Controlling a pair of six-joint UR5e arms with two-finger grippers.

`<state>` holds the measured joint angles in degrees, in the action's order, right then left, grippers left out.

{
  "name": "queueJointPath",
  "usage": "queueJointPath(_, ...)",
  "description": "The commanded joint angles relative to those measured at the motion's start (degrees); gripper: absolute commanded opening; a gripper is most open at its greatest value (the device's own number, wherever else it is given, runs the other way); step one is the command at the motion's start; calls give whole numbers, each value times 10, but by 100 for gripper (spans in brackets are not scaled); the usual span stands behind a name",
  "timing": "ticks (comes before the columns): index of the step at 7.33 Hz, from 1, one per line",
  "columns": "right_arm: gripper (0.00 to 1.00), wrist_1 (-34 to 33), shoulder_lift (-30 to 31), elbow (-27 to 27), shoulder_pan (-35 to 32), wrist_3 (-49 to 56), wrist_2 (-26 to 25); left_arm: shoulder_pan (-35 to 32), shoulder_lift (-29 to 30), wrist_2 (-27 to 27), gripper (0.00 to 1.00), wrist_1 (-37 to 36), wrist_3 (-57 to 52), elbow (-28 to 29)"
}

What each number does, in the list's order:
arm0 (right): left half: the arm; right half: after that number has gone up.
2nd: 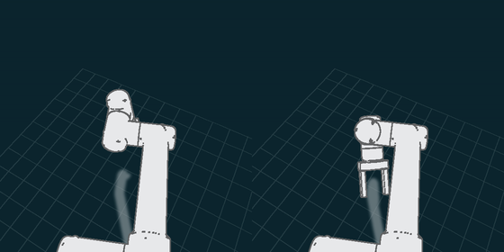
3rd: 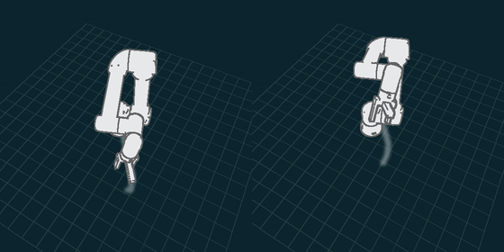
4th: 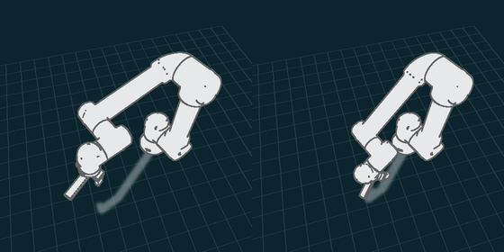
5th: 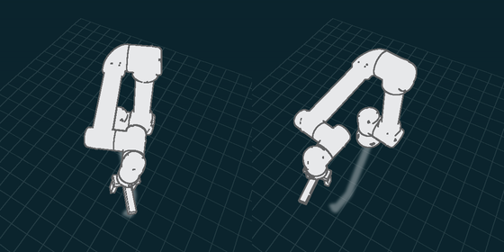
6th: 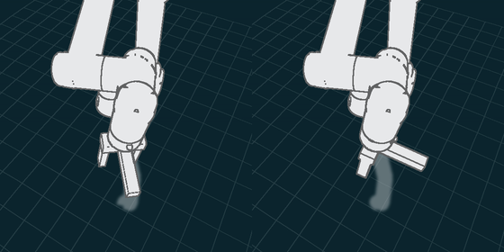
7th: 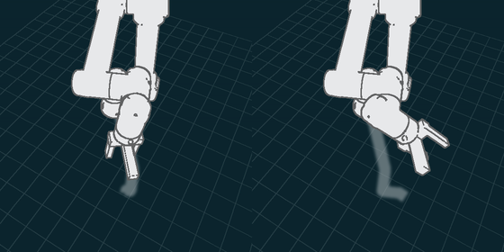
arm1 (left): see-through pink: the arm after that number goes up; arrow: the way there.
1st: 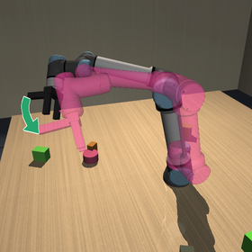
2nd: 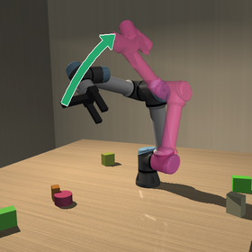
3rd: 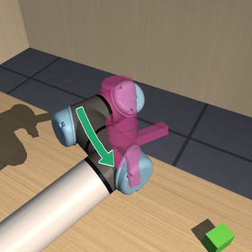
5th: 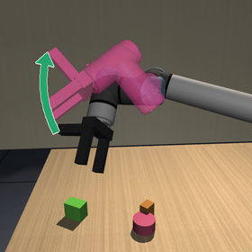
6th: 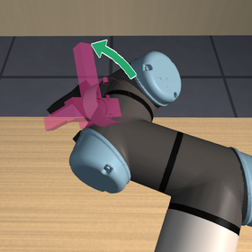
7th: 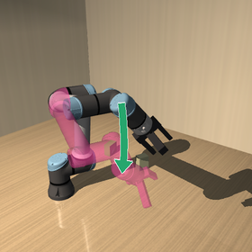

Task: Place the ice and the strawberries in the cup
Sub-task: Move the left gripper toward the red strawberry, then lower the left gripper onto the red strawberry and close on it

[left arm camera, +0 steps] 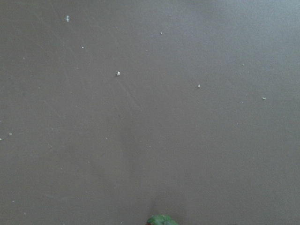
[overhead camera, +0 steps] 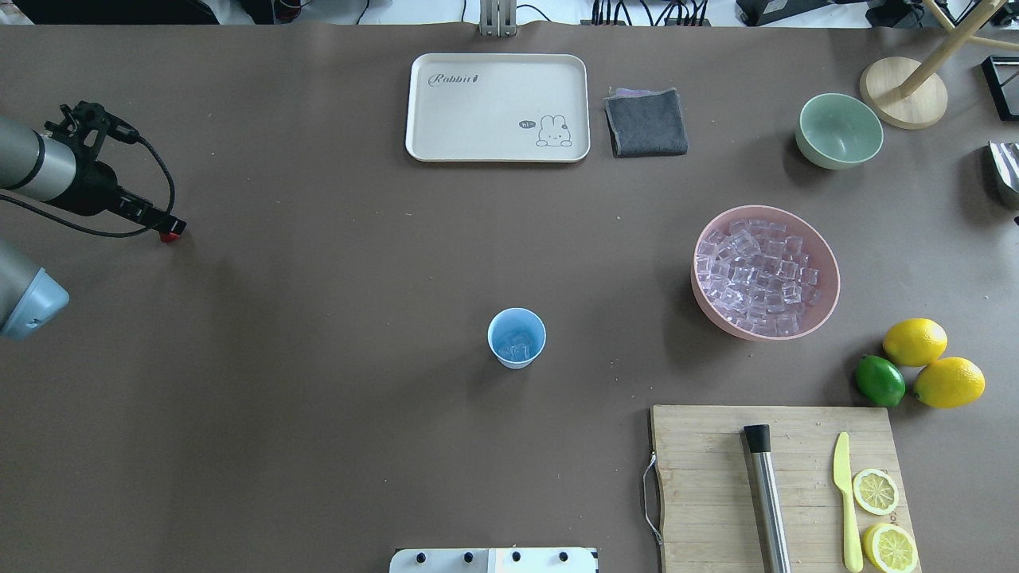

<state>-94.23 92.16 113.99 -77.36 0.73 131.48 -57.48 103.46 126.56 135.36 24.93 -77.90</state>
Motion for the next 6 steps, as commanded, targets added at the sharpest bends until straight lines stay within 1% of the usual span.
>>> queueJointPath(1,100,-4,-5,-3,0,-1,6,2,1,0,75,0,1,8)
queueJointPath(6,100,-4,-3,-3,0,-1,11,7,11,0,70,-5,5,23)
